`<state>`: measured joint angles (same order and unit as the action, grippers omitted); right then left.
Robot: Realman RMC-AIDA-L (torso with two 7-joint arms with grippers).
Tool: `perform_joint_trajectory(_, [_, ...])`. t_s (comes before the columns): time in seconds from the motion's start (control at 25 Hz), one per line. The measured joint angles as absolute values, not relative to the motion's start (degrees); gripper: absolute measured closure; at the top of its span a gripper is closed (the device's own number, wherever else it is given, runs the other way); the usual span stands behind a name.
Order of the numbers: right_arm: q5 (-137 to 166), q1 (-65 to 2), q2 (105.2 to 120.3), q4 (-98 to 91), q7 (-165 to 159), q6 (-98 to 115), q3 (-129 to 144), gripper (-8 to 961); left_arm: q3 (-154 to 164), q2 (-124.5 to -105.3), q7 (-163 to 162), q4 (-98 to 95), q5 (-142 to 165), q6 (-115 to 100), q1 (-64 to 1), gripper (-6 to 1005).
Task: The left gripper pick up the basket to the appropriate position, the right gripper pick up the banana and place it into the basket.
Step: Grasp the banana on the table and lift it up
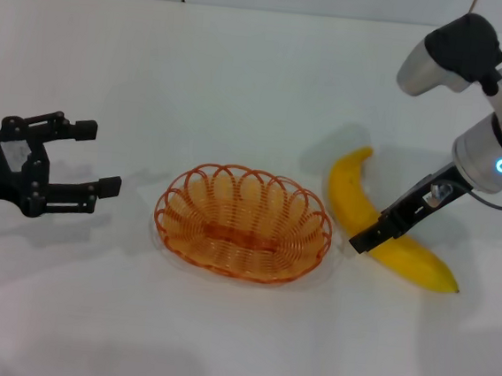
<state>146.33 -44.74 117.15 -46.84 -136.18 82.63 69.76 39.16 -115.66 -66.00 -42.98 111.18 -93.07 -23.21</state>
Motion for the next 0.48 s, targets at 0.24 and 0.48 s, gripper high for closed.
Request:
perform_joint_trajectory(0.24, [146.33, -44.67, 117.19, -46.84, -136.25, 82.49, 71.81, 291, 39.12, -115.66, -66.0, -42.98, 111.18, -93.07, -23.2, 123])
perform_joint_trajectory(0.48, [146.15, -44.65, 117.24, -47.63, -136.67, 82.51, 71.7, 451, 39.01, -115.66, -66.0, -42.98, 111.18, -93.07, -23.1, 122])
